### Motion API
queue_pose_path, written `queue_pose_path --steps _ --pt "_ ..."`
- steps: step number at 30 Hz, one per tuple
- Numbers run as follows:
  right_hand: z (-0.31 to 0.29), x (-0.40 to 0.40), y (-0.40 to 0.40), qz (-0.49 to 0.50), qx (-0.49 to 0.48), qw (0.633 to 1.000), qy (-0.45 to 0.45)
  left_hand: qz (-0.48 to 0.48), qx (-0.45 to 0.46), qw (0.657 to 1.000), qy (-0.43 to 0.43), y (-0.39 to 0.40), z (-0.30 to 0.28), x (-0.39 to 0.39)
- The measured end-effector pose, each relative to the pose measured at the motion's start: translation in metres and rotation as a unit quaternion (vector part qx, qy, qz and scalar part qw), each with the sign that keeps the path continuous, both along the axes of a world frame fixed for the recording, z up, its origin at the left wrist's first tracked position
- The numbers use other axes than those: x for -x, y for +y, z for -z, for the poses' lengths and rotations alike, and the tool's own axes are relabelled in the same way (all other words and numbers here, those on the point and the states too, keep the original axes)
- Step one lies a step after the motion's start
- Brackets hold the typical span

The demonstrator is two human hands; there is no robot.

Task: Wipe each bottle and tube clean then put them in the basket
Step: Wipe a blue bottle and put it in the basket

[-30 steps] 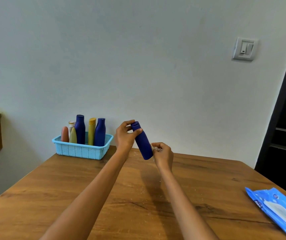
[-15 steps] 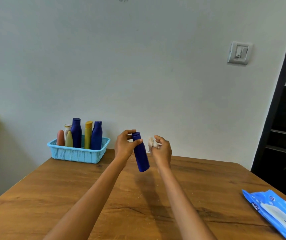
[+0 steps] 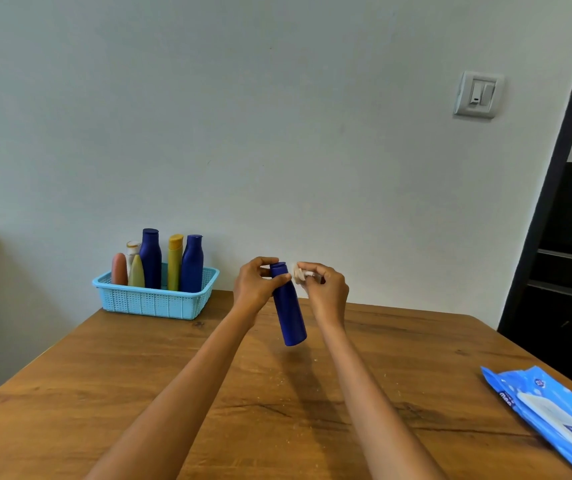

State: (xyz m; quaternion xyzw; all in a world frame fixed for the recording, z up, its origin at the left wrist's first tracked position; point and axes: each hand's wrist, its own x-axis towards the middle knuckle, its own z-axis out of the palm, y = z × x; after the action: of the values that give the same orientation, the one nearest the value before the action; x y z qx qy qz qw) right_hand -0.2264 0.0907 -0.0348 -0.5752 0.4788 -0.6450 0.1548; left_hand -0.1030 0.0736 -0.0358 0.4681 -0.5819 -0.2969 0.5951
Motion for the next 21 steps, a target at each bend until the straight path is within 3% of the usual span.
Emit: queue_pose_path --steps 5,9,15,21 --pt "0.001 -0.015 0.003 -0.067 0.009 0.994 0.082 -0.037 0.000 0.997 0.075 -0.005 -0.007 -0.003" --pt "0.013 -0.012 0.003 -0.067 0.040 0.992 0.100 -0.063 -0.022 0.984 0.163 -0.004 -0.011 -0.010" --pt "0.034 -0.001 -0.002 -0.053 -0.074 0.986 0.142 -0.110 -0.013 0.977 0.184 0.000 -0.018 -0.025" --pt "0.038 0.000 -0.007 -0.031 -0.130 0.983 0.123 -0.131 0.006 0.970 0.202 0.003 -0.022 -0.032"
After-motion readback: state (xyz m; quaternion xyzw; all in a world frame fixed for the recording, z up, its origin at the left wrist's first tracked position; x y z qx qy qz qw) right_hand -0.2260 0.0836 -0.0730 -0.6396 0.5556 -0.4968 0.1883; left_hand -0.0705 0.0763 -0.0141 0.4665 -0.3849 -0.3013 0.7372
